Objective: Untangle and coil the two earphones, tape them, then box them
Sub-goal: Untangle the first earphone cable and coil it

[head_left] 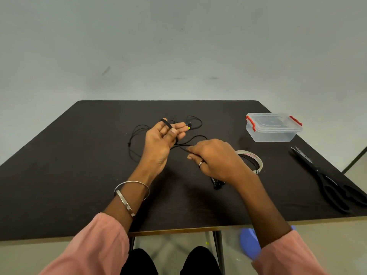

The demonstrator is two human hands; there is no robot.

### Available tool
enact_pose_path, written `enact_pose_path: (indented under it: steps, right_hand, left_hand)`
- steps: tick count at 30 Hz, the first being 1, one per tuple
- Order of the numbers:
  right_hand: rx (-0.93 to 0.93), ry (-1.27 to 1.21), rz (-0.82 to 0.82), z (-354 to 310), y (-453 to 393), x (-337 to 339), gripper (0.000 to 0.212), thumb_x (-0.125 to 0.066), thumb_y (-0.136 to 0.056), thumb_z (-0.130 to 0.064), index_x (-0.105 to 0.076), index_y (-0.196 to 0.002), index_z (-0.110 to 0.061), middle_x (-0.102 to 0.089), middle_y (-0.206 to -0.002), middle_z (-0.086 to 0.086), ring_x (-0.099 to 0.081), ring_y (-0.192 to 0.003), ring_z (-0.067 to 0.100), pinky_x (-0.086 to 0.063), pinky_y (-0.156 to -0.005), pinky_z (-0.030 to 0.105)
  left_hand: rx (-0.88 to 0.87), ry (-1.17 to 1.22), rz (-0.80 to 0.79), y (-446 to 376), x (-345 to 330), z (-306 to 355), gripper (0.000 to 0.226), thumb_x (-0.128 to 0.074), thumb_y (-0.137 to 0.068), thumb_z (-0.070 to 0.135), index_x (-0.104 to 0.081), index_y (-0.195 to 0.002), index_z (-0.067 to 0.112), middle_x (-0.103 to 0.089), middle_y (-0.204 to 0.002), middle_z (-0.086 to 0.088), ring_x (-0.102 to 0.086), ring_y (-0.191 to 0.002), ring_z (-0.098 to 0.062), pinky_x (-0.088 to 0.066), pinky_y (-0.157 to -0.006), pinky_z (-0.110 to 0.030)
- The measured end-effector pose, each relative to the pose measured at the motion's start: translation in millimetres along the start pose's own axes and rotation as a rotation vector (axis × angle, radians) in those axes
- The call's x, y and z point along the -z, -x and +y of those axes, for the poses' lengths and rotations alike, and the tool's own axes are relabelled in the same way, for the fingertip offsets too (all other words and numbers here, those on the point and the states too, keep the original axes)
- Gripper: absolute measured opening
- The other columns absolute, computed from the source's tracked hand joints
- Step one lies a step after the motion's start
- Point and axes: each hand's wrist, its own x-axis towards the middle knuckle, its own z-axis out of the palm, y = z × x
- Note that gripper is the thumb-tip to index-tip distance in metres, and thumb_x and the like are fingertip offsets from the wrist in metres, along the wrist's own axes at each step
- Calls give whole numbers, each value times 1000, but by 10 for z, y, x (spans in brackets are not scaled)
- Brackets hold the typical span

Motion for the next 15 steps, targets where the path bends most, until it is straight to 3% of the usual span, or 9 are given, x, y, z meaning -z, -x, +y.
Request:
enact_pose_path:
  steps: [3, 6, 9, 15]
  right_hand:
    - [26, -125, 139, 3, 16, 132, 25, -52, -94, -30, -67, -111, -21, -71, -99, 3, -64, -90, 30, -53, -72, 44]
    - [36, -316, 234, 0, 28, 299, 20, -62, -86, -25, -74, -98, -14, -74, -83, 5, -68, -73, 24, -54, -65, 41]
    - [-10, -493, 284, -4, 23, 471, 14, -73, -81, -13, -75, -93, -6, -74, -79, 5, -69, -70, 14, -56, -68, 34]
    - [-96, -702, 253, 42, -29, 702, 20, -82, -71, -18, -75, -89, -12, -73, -75, -2, -65, -67, 2, -50, -66, 15]
  left_hand:
    - [-24, -233, -158, 108, -39, 13, 31, -45, -96, -8, -54, -101, 22, -69, -102, -6, -69, -96, -15, -53, -83, -28]
    - [2, -383, -296, 197, -33, 44, 26, -45, -97, -4, -50, -119, 9, -68, -105, -4, -66, -98, -13, -53, -86, -27]
    - [29, -406, -420, 319, -45, 149, 28, -36, -100, -4, -46, -126, 1, -66, -102, -11, -68, -86, -15, -53, -76, -23]
    - [149, -317, -549, 510, -15, 383, 33, -29, -103, 3, -46, -131, 9, -63, -83, -7, -51, -59, -10, -46, -67, -23]
